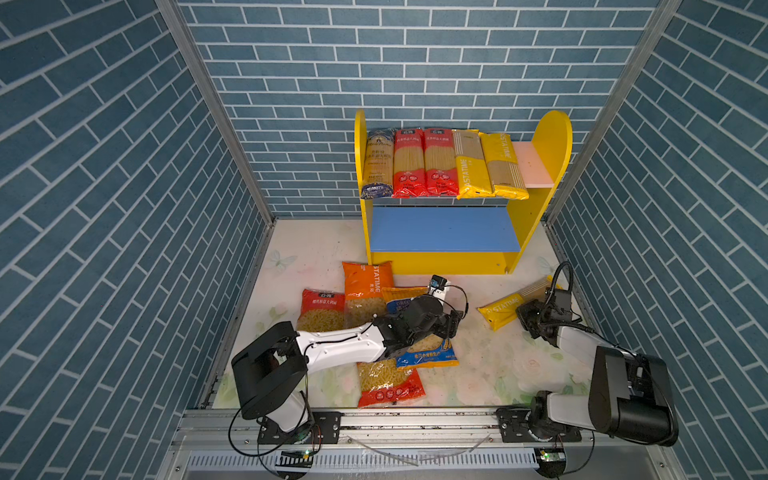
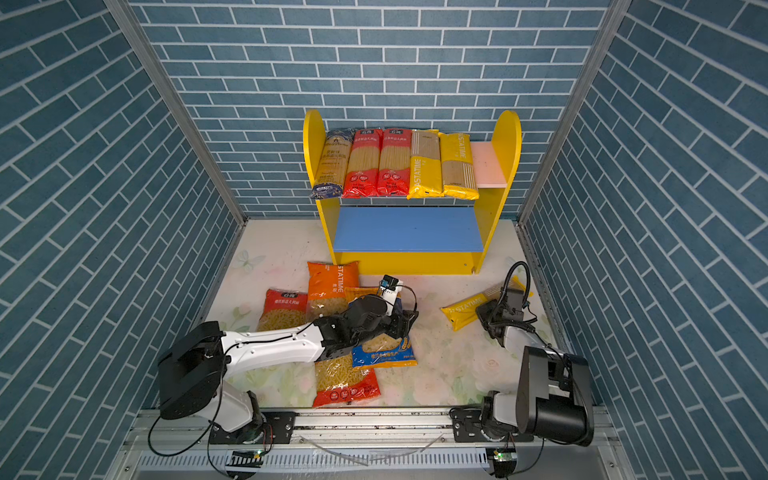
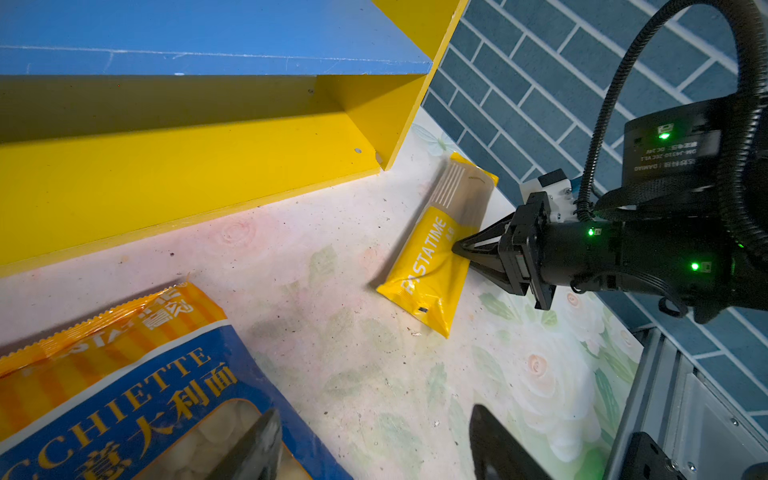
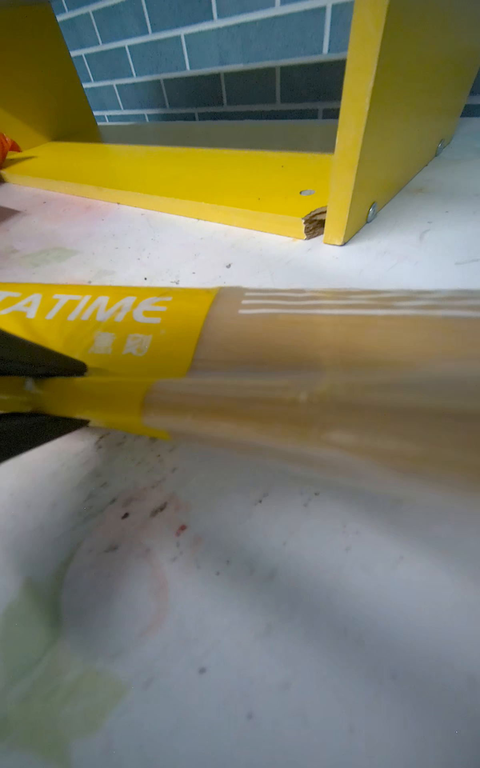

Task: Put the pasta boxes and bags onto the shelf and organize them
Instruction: 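Lift the yellow pack's end upright with the right gripper, then raise the yellow pack with the right gripper while the left reaches its top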

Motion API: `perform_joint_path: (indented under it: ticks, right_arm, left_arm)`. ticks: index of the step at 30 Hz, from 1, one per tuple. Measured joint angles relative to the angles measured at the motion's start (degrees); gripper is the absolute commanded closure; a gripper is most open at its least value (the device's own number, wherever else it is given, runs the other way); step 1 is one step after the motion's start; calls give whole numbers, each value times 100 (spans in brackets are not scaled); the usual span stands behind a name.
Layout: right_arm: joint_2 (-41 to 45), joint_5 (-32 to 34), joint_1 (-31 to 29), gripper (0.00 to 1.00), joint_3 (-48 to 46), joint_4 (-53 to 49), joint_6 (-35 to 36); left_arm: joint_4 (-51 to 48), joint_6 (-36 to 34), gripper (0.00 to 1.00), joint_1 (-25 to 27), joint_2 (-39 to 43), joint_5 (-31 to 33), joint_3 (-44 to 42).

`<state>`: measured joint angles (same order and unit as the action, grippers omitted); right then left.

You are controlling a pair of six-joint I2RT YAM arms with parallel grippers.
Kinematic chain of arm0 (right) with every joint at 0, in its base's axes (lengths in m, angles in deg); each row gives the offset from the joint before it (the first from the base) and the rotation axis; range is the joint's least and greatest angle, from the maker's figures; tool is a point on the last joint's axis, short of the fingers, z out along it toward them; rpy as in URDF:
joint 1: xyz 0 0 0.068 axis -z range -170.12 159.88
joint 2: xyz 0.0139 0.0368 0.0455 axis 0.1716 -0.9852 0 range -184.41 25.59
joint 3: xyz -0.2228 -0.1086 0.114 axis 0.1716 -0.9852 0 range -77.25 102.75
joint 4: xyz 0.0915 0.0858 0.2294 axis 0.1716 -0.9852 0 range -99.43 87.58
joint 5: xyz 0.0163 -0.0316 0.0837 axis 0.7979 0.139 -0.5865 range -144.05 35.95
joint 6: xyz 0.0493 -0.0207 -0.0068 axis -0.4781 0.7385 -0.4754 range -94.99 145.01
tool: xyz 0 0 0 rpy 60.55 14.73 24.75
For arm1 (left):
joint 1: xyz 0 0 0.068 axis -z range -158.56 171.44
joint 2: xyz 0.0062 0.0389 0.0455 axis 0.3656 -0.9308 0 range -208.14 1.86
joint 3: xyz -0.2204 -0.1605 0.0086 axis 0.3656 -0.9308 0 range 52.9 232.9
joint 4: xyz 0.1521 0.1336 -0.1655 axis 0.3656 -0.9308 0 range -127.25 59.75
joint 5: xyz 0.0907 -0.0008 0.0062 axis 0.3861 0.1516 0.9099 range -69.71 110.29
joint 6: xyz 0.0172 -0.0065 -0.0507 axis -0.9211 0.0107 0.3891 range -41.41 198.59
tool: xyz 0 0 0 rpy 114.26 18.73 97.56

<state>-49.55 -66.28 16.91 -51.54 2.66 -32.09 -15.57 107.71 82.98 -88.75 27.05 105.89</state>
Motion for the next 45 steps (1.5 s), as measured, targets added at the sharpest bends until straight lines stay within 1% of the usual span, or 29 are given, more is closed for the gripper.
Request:
perform_joint_path:
  ticks: [7, 15, 22, 27, 31, 34, 38, 41, 45]
  right_arm:
    - [498, -131, -92, 100, -140, -247, -13]
    - [1801, -103, -361, 100, -188, -1305, 37]
    - [2229, -66, -463, 100, -173, -2055, 271]
    - [2479, -55, -1102, 100, 116, -2588, 503]
    - [2638, -142, -1526, 100, 391, -2778, 728]
    - [2876, -173, -1755, 100, 431, -2776, 866]
    - [3123, -131, -2162, 100, 431, -2728, 916]
    - [3167, -133, -2553, 100, 431, -2581, 942]
    - [3130, -214, -3045, 100, 431, -2216, 1012]
  left_arm:
    - [-26, -24, 28, 0, 0, 0, 7]
    - [-68, -107, 28, 0, -15, -22, 140]
    - [-66, -149, 27, -20, -63, -81, 299]
    - [-57, 63, 27, -251, -63, -439, 299]
    - [-72, 507, 28, -695, -59, -885, 299]
    - [-118, 671, 27, -892, 7, -988, 299]
    - [-225, 715, 27, -903, 223, -1075, 299]
    - [-278, 730, 27, -957, 398, -1145, 289]
    - [-177, 782, 26, -1261, 726, -1266, 52]
